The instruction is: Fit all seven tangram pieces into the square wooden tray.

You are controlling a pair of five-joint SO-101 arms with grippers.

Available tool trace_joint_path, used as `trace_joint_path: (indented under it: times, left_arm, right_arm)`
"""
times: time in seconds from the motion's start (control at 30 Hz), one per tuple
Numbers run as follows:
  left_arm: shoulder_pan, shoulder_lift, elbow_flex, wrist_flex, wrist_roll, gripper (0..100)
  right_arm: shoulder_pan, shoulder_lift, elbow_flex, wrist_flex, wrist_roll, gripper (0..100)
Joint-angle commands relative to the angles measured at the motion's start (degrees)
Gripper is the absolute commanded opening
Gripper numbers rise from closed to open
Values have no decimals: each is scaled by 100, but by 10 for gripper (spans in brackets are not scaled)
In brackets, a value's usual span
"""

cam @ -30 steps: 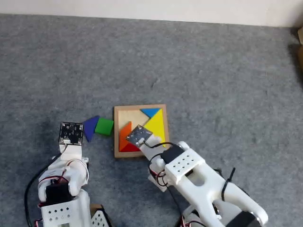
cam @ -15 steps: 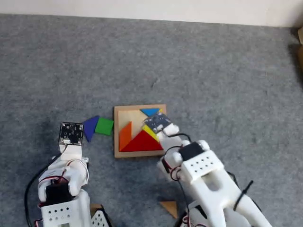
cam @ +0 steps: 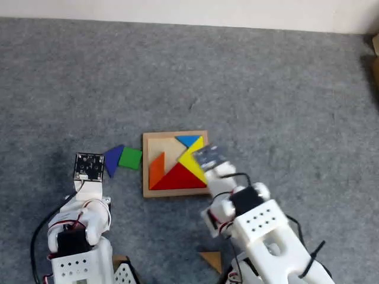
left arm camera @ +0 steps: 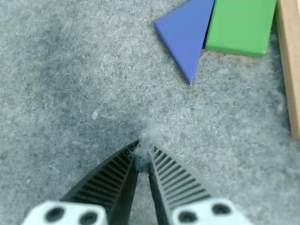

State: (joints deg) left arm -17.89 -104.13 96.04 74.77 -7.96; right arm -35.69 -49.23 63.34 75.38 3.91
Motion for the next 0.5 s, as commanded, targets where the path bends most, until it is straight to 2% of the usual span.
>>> trace_joint_path:
  times: [0.0,0.17,0.47]
  left_arm:
    - [-48,-31,110,-79,26,7]
    - [-48,-31,110,-79,26,7]
    - [-48,-31,110,-79,26,7]
  right_arm:
    - [-813,426,-48,127,-70,361]
    - [-1754,1218,-101,31,-536,361]
    - [-2378,1930,-277,215,-633,361]
